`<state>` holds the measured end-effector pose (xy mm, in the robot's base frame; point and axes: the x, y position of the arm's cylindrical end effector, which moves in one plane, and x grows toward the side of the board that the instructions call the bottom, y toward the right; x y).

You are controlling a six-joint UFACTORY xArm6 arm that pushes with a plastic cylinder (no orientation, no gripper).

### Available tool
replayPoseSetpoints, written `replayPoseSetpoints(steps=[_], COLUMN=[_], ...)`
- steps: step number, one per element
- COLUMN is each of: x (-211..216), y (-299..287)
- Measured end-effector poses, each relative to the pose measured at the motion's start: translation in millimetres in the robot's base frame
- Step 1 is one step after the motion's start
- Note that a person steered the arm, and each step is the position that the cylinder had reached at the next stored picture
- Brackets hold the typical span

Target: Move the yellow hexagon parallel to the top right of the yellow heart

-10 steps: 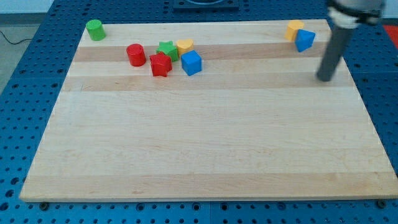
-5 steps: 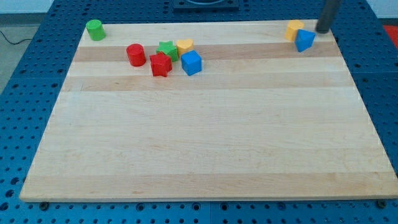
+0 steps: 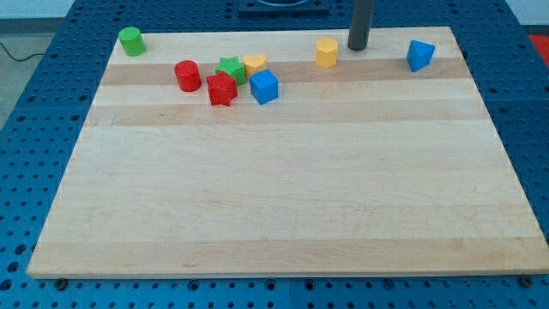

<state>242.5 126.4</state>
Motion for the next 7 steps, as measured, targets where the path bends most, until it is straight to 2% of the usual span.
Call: replayPoseSetpoints(steps=[2,4,7], x=[24.1,7.8,17.1], y=[-53.9,-136.5,-152.1])
